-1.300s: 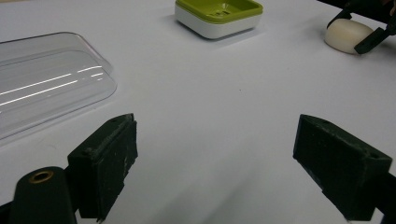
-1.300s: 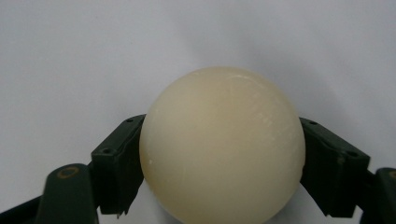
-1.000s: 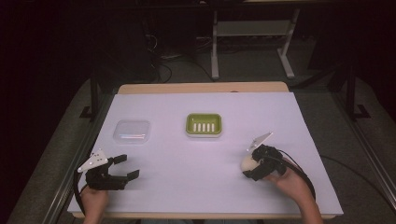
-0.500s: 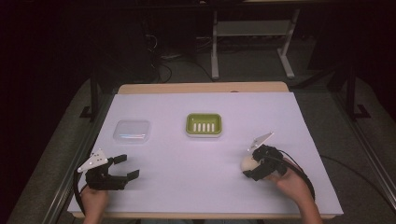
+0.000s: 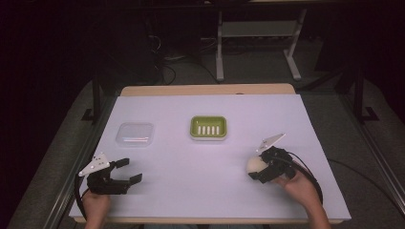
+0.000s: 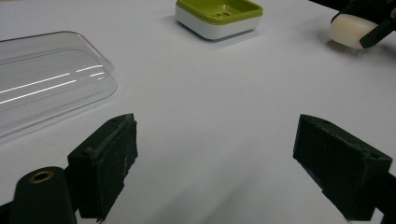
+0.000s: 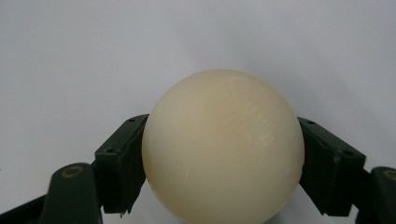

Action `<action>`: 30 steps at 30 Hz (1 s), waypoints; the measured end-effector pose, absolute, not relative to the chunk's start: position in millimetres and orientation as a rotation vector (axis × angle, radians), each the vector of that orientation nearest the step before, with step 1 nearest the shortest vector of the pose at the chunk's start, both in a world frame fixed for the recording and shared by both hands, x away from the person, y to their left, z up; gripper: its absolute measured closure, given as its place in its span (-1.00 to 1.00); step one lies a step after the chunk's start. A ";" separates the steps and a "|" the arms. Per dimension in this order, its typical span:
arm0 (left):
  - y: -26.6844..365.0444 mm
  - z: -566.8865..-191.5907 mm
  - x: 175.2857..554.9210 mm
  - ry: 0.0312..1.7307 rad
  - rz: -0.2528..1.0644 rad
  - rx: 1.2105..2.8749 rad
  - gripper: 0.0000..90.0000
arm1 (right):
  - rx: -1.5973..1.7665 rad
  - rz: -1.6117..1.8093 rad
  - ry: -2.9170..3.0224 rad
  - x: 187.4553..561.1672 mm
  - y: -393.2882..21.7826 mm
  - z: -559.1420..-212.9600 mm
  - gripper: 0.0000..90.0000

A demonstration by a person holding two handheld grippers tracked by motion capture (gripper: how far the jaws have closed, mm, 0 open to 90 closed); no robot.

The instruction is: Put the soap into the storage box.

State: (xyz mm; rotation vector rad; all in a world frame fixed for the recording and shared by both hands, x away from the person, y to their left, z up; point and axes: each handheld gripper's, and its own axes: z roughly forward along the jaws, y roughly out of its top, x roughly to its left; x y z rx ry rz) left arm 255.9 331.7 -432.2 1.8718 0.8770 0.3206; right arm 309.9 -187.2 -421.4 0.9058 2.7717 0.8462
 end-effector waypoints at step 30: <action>333.5 -432.1 255.5 0.884 0.317 1.859 -0.71 | 0.856 0.899 2.806 329.6 -172.4 -396.0 -0.47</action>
